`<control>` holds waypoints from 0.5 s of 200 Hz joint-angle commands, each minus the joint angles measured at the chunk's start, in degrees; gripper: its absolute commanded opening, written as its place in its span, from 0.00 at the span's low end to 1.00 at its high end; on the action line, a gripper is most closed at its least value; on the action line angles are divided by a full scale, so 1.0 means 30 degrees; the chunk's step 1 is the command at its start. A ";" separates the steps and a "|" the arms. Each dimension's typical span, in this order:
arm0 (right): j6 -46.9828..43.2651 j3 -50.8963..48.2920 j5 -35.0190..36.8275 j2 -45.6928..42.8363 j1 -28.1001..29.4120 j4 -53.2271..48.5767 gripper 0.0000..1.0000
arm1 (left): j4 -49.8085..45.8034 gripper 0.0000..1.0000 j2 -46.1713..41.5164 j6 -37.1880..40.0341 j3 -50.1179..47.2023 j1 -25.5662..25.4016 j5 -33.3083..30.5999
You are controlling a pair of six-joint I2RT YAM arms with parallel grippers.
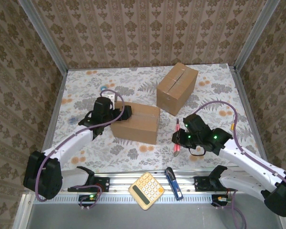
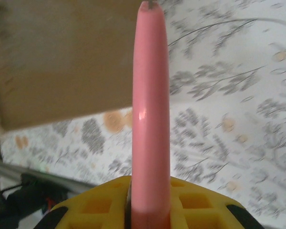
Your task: Unpack the express box
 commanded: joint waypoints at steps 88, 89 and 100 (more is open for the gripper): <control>-0.0275 -0.4445 0.0417 0.4412 -0.4118 0.8236 0.00 | -0.3391 1.00 0.0647 0.2050 0.2520 -0.0163 0.0699; -0.0252 -0.4466 0.0416 0.4471 -0.4130 0.8303 0.00 | -0.3389 1.00 0.0647 0.2049 0.2526 -0.0166 0.0712; -0.0208 -0.4570 0.0284 0.5154 -0.4268 0.8900 0.00 | -0.3362 1.00 0.0647 0.2050 0.2716 -0.0141 0.0724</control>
